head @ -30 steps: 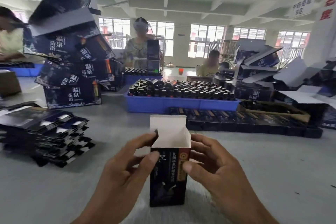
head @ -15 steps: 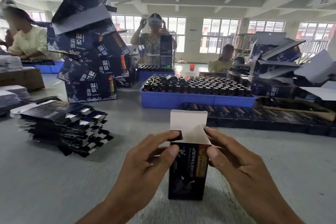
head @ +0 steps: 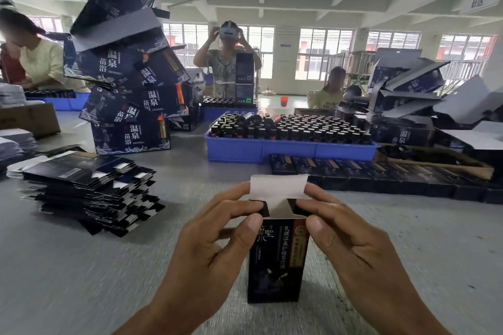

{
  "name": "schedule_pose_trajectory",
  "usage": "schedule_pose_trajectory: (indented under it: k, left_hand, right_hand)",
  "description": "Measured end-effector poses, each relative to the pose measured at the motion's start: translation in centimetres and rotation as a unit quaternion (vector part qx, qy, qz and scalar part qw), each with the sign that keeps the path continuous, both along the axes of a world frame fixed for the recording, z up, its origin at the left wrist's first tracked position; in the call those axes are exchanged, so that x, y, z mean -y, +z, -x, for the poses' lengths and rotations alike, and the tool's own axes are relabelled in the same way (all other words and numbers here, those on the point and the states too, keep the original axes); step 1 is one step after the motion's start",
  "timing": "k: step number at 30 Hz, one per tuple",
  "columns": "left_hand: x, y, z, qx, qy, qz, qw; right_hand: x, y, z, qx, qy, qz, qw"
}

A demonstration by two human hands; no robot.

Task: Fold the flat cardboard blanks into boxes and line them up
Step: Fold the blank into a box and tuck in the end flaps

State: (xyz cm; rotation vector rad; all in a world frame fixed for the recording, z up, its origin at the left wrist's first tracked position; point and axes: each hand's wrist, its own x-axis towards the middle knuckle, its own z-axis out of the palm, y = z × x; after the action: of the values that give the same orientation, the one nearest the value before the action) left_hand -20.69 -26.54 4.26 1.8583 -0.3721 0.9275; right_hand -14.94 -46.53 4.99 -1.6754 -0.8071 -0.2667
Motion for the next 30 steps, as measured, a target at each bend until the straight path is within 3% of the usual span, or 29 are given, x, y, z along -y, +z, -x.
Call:
schedule_pose_trajectory:
  k: [13, 26, 30]
  left_hand:
    - [0.18, 0.4, 0.22, 0.006, 0.002, 0.0, 1.0]
    - [0.51, 0.49, 0.48, -0.043, -0.063, 0.133, 0.988]
    - [0.55, 0.64, 0.57, -0.029, -0.055, 0.099, 0.993]
  right_hand:
    - [-0.21, 0.35, 0.48, -0.035, 0.01, -0.05, 0.998]
    - [-0.33, 0.42, 0.69, -0.028, -0.011, -0.067, 0.997]
    - [-0.35, 0.35, 0.69, -0.029, -0.017, -0.066, 0.997]
